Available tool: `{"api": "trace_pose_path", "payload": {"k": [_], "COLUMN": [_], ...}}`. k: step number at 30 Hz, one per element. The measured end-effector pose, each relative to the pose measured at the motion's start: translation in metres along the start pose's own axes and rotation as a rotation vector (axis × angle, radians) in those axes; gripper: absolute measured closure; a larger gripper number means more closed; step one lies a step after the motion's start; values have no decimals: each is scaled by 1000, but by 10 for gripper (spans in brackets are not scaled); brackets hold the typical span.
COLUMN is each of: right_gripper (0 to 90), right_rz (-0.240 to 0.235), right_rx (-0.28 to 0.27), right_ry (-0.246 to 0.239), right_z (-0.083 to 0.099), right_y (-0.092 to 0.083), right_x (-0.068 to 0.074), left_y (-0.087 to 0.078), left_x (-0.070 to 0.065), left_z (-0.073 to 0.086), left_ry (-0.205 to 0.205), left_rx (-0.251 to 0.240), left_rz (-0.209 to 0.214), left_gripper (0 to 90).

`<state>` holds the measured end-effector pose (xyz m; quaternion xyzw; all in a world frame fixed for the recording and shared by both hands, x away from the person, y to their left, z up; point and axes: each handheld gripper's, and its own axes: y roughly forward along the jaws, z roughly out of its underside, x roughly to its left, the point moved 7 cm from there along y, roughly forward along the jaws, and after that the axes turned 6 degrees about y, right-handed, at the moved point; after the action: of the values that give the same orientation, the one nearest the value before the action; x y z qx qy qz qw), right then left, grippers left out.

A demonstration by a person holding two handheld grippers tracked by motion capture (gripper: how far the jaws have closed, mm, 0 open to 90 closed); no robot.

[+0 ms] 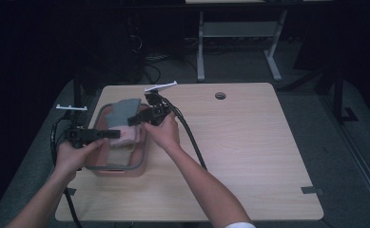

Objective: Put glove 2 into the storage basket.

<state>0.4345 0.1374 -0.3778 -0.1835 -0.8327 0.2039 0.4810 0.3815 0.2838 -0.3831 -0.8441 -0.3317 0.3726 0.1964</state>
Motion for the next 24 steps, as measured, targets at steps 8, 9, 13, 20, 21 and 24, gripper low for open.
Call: {"api": "trace_pose_path", "payload": {"k": [8, 9, 13, 20, 21, 24], "right_gripper": [742, 742, 741, 740, 740, 739], "right_rz": [1, -4, -5, -8, -8, -10], "right_rx": [11, 13, 21, 29, 30, 34], "right_ry": [-1, 4, 7, 12, 12, 19], "right_z": [0, 1, 3, 5, 6, 8], "right_y": [11, 14, 21, 32, 36, 40], "right_x": [0, -1, -2, -5, -7, -9], "left_y": [-3, -3, -4, -4, -4, -3], "left_x": [8, 11, 17, 25, 28, 31], "left_z": [4, 6, 10, 15, 17, 20], "left_ry": [-10, -13, -16, -24, -23, -24], "left_rx": [11, 15, 21, 35, 41, 53], "left_rz": [-7, -12, -20, -36, -41, -46], "left_gripper": [587, 587, 588, 590, 590, 590]}}
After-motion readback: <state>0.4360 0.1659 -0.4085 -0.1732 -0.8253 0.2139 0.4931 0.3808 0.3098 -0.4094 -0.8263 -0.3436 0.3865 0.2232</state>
